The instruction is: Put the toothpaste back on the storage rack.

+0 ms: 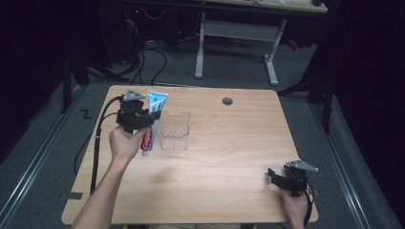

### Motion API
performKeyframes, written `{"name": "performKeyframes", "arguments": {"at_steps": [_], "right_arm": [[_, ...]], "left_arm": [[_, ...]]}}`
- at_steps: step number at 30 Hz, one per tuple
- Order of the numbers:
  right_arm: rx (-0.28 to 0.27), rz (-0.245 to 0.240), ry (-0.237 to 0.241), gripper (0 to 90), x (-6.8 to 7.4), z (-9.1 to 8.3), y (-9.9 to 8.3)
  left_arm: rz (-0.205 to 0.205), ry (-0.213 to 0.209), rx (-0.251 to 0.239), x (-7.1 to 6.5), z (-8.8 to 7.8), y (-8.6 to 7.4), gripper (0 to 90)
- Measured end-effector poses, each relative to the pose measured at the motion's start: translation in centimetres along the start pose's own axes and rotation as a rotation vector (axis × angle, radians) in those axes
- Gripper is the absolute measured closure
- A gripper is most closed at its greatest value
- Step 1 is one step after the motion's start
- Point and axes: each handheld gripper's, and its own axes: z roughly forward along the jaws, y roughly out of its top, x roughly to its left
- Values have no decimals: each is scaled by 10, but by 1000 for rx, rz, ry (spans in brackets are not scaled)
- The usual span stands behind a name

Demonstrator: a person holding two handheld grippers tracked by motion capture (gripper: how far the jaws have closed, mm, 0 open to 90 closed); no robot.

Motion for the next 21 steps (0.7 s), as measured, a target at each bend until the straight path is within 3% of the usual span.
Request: {"name": "performKeyframes", "arguments": {"at_steps": [10, 17, 21], "right_arm": [[0, -1, 2, 297, 0, 0, 0], [-1, 3, 5, 295, 0, 0, 0], [0, 3, 5, 295, 0, 0, 0]], "left_arm": [[-16, -13, -40, -3, 10, 11, 723], [27, 2, -29, -6, 18, 20, 723], [21, -5, -34, -6, 22, 23, 723]]}}
